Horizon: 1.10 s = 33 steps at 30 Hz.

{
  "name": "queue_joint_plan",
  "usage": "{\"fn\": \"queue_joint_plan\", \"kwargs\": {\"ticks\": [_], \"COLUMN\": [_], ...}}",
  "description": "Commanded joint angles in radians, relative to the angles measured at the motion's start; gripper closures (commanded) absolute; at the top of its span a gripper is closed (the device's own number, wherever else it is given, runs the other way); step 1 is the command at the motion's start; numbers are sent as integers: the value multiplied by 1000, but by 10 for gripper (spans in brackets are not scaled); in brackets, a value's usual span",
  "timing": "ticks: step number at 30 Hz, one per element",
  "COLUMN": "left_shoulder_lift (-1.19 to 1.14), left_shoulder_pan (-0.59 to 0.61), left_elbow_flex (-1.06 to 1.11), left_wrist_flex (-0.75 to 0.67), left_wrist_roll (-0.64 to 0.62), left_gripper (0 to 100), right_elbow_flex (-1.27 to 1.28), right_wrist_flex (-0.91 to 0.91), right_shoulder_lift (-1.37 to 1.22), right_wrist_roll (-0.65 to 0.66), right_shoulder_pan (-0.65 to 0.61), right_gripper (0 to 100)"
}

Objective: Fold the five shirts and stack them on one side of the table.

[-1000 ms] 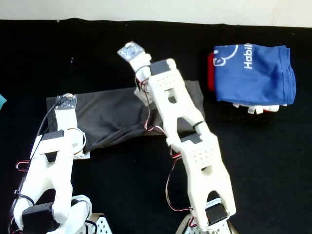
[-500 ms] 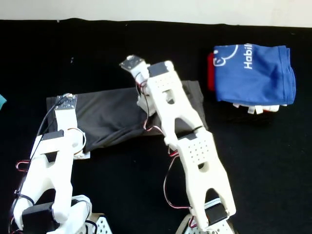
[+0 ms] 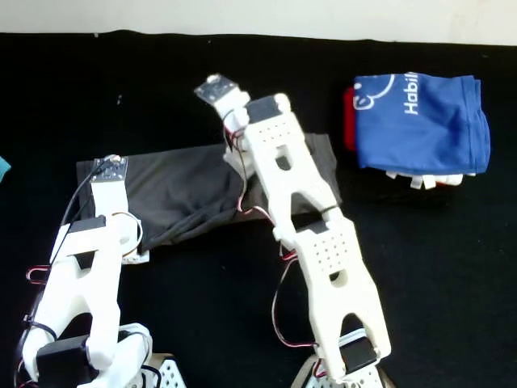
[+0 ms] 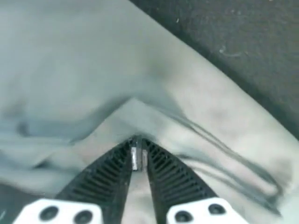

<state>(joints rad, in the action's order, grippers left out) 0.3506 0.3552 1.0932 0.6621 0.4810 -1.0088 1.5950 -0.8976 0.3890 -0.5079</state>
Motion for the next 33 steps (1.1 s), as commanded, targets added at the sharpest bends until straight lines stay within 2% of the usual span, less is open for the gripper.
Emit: {"fn": "queue_joint_plan", "kwargs": {"ticks": [1, 4, 8, 22, 24, 27, 33], "left_shoulder_lift": [-1, -1, -1, -1, -1, -1, -1], "left_shoulder_pan": [-1, -1, -1, -1, -1, -1, -1], "left_elbow_flex": [1, 1, 1, 1, 1, 1, 1], "left_wrist_flex": [-32, -32, -32, -32, -32, -32, -32], "left_wrist_roll": [-6, -6, -6, -6, -6, -6, -6], "left_gripper": [992, 992, 992, 992, 992, 992, 992], "right_elbow_flex": [-76, -93, -88, 44, 44, 44, 44], "right_wrist_flex": [111, 168, 168, 116, 99, 70, 53], "right_shoulder_lift": [85, 88, 87, 8, -5, 7, 58], "right_wrist_roll": [11, 6, 6, 11, 11, 9, 9], "right_shoulder_pan": [16, 15, 16, 13, 16, 18, 19], "right_gripper": [989, 964, 856, 854, 883, 998, 994]}}
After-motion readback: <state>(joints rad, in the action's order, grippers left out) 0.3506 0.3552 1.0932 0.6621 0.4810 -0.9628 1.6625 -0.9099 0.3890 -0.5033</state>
